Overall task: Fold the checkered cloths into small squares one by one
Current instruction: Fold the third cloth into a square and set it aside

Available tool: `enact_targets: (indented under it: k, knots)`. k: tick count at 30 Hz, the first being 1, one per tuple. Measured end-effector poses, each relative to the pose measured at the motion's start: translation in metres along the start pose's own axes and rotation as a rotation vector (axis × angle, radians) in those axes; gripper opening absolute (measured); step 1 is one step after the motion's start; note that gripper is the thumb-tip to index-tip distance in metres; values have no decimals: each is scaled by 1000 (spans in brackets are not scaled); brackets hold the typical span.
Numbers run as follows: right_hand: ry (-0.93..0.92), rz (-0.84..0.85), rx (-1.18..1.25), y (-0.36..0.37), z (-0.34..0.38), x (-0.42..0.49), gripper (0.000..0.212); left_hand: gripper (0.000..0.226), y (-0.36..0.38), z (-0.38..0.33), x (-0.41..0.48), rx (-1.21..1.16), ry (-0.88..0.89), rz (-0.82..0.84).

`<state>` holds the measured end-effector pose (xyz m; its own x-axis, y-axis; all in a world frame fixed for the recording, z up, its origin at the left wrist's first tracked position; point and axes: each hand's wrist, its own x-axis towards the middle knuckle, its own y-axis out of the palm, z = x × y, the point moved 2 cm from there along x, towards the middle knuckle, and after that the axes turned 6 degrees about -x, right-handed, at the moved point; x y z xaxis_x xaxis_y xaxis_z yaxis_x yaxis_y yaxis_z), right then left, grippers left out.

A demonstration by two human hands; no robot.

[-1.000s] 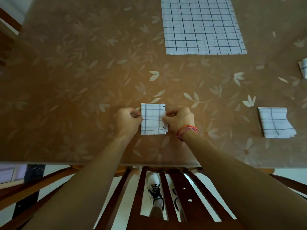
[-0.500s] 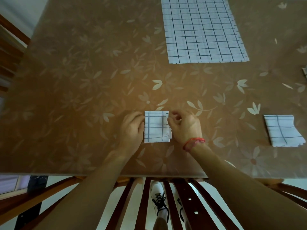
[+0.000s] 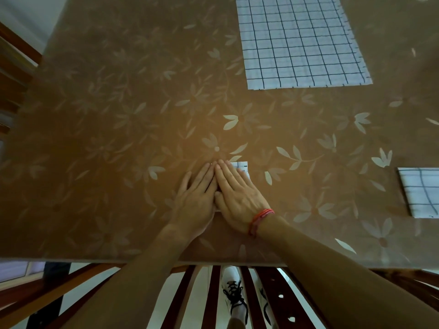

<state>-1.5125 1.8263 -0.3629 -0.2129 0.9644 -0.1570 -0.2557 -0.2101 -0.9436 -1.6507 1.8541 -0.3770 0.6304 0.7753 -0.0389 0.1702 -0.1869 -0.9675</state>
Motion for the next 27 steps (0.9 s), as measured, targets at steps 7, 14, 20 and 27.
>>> enact_targets:
  k: [7, 14, 20, 27]
  knots:
    - [-12, 14, -317, 2, -33, -5, 74, 55, -3, 2, 3, 53, 12, 30]
    - [2, 57, -350, 3, -30, -4, 77, 60, -10, 1, -13, 127, 61, 100]
    - [0, 54, -372, 1, -30, -4, 78, 60, -7, -10, -60, 62, 89, 122]
    - [-103, 120, -423, -11, -47, -13, 85, 55, -16, -12, -52, 53, 103, 108]
